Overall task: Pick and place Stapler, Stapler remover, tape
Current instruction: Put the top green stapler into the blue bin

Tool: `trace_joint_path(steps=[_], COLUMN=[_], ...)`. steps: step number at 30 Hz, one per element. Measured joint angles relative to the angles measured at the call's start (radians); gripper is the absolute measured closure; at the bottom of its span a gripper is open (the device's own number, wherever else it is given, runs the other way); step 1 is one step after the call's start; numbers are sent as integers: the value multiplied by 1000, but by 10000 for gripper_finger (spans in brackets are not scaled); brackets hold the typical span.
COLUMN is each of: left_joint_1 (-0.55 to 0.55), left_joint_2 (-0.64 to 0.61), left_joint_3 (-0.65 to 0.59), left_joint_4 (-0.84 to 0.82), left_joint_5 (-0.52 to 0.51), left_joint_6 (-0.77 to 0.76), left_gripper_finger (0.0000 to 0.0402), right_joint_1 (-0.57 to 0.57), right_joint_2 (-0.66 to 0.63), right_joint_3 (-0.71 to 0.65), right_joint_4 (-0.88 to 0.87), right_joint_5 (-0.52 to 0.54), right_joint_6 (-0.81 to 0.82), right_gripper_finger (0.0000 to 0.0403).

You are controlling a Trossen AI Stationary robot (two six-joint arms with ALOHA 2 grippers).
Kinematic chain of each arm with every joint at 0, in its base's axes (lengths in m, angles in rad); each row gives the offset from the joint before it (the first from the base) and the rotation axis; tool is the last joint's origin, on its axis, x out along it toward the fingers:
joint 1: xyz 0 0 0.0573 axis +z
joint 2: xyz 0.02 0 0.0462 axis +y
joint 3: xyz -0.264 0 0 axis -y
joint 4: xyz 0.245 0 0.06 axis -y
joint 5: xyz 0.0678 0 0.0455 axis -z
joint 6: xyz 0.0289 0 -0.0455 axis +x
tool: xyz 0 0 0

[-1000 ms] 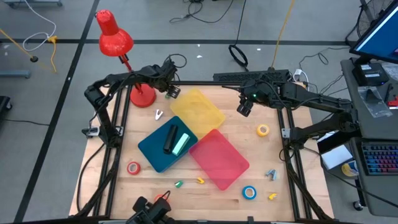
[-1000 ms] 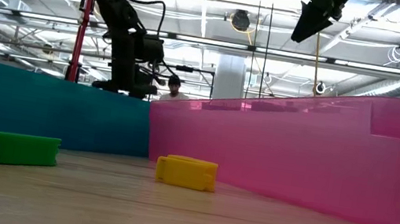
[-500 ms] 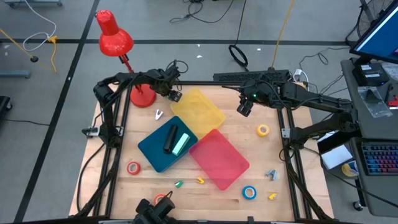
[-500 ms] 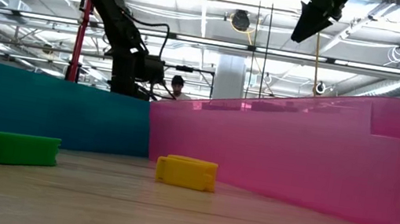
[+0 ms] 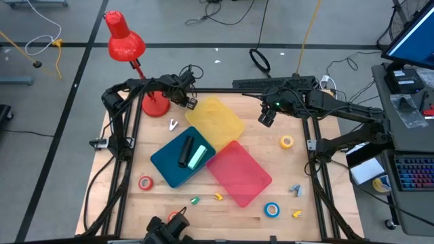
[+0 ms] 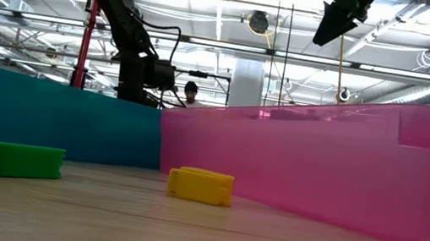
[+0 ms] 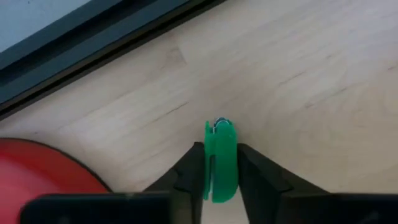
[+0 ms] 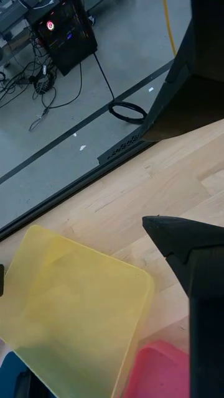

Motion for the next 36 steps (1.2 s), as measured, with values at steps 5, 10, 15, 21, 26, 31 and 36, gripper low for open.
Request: trace_joint_path(steps=[5,10,15,21,26,31,36], left_joint_1=[6,9,-44,-218,-413,-626,-798], left_joint_2=[-64,-228,-430,-645,-743,-753,-694], left_joint_3=[-7,-2,-2,-2,-1,-2,-4], left_joint_4=[-41,-105,-202,-334,-519,-625,-617], left_joint_5=[-1,-21,-26,-5,-4,-7,-17], left_joint_6=[8,-11,-67,-163,-376,-649,-825], left_gripper_finger=[346,344,330,344,336,336,336], right_joint_1=[0,0,0,0,0,0,0], right_joint_2=[0,0,0,0,0,0,0], right_joint_3=[0,0,0,0,0,0,0], right_joint_4=[0,0,0,1,1,1,1], right_joint_5=[0,0,0,0,0,0,0], right_joint_6=[0,0,0,0,0,0,0], right_gripper_finger=[202,202,202,202,202,202,202])
